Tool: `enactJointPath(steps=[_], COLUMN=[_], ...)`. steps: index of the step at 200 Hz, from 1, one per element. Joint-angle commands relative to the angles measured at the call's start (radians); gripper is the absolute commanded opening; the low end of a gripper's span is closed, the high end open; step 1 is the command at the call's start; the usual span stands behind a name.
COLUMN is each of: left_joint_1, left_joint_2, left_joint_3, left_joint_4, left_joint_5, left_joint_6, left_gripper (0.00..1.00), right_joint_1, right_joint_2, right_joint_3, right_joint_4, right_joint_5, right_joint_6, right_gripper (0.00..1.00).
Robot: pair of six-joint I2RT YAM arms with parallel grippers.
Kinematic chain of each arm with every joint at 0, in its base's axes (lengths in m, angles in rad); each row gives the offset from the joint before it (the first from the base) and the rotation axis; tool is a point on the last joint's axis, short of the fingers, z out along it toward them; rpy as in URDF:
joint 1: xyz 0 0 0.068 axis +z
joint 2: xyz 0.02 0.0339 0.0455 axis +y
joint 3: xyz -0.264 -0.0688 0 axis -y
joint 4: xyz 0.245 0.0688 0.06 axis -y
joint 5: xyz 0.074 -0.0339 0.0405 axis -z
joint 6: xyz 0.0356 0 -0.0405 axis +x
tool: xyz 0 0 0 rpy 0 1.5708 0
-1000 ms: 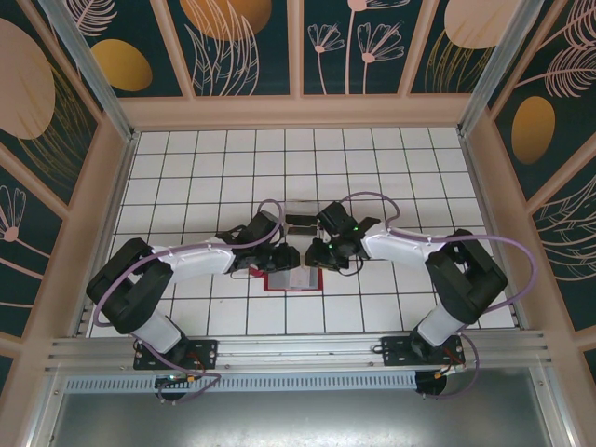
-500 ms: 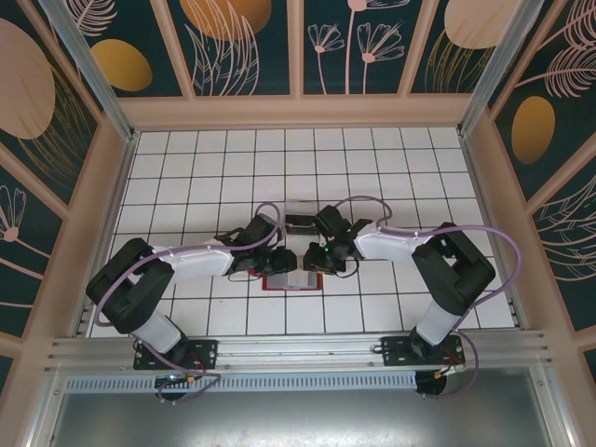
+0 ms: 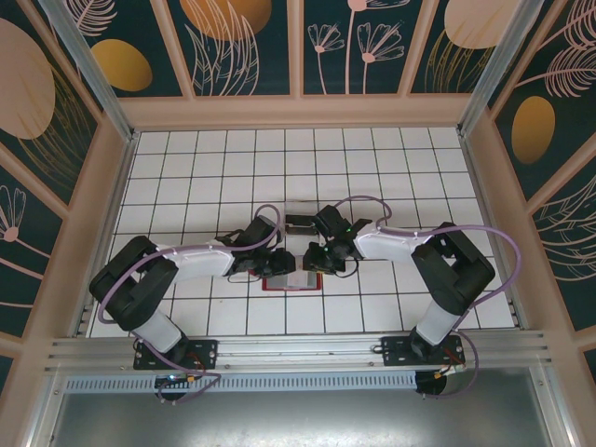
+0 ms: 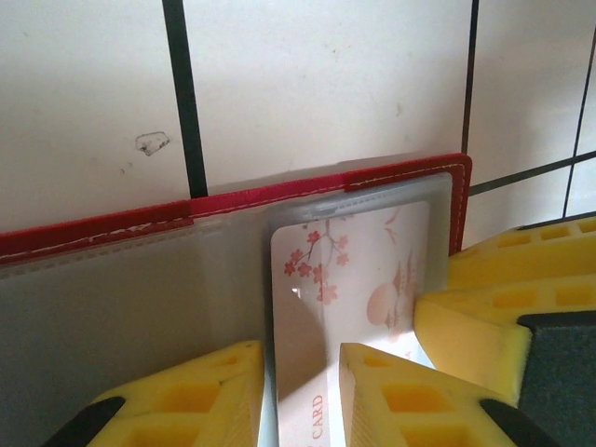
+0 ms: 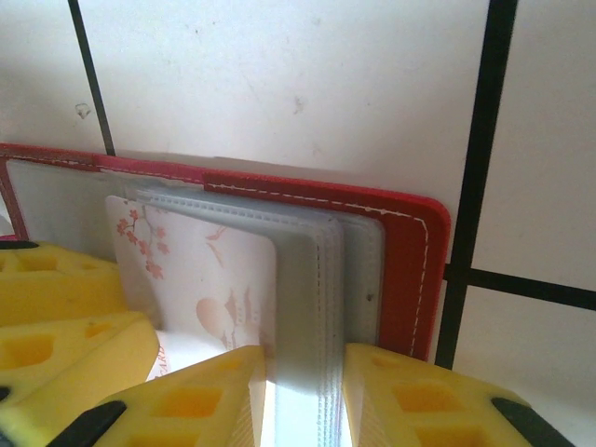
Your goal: Take the credit cards out of the card holder
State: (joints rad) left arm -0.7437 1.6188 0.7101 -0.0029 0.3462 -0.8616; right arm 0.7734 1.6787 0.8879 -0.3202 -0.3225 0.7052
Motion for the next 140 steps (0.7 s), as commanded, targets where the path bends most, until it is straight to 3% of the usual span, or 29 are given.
enactJointPath(steps=[1,89,140], left_joint_1=[0.009,0.026,0.029], left_joint_2=[0.022,0.005,-0.038], left_joint_3=[-0.023,-0.08,-0.093], left_joint_4=[0.043,0.124,0.124], left_joint_5=[0.034,0.08,0.078], left_joint_6=[-0.004,-0.031,-0.028], left_gripper=[0.28,0.12,0.09], right_joint_1=[0.01,0.012,0.012], right_joint_2=[0.036,0.034,0.03], right_joint_3=[0.008,0.005,0.003], right_joint_4=[-0.03,-0.029,-0.028], right_joint_5=[0.028,0.029,0.032], right_joint_6=[-0.018,-0.017,-0.014], right_gripper=[0.3,0.29,0.29])
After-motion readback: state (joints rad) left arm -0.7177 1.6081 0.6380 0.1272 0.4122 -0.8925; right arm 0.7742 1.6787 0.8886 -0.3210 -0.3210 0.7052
